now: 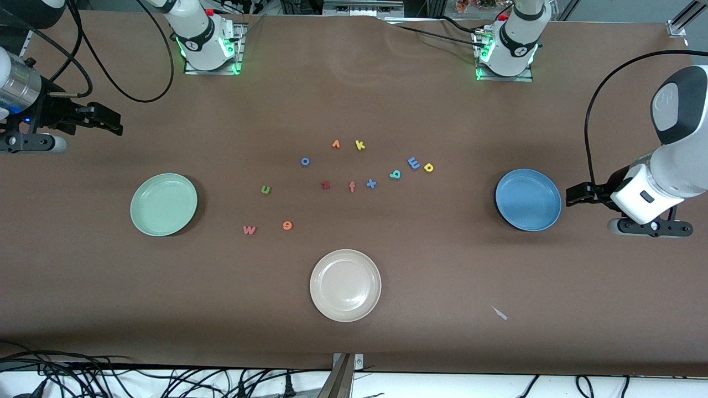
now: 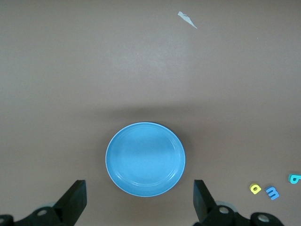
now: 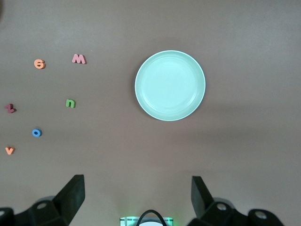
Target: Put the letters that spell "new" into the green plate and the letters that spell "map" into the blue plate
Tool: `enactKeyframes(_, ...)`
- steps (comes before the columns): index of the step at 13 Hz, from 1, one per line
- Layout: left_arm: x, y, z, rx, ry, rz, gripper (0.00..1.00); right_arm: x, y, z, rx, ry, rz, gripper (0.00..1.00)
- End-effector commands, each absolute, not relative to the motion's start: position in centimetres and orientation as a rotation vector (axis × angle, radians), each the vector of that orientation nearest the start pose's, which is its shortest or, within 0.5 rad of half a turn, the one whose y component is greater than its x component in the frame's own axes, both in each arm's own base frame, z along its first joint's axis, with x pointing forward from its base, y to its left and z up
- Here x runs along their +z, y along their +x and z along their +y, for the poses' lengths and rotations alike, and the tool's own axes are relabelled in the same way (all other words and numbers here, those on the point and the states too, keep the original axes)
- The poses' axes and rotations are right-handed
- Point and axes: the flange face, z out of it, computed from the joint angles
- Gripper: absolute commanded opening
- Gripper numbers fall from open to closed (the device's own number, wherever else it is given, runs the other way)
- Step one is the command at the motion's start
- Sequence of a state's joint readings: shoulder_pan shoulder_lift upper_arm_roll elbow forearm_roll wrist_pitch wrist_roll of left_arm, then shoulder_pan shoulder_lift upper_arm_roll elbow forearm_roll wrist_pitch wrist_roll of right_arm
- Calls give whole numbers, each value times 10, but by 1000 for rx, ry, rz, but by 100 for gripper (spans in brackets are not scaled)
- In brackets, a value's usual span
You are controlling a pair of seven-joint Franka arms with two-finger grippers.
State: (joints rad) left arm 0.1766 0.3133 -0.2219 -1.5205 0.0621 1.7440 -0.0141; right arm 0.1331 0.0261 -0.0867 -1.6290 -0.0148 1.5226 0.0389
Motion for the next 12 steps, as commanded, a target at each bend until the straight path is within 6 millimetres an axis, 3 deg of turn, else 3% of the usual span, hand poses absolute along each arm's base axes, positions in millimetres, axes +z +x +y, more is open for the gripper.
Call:
enactKeyframes(1, 480, 646, -7, 115, -3166, 84, 100, 583, 553, 24, 207, -3141, -12, 100)
enactKeyframes(12, 479, 648, -6, 113, -3168, 80, 100, 583, 553, 24, 207, -3141, -12, 100)
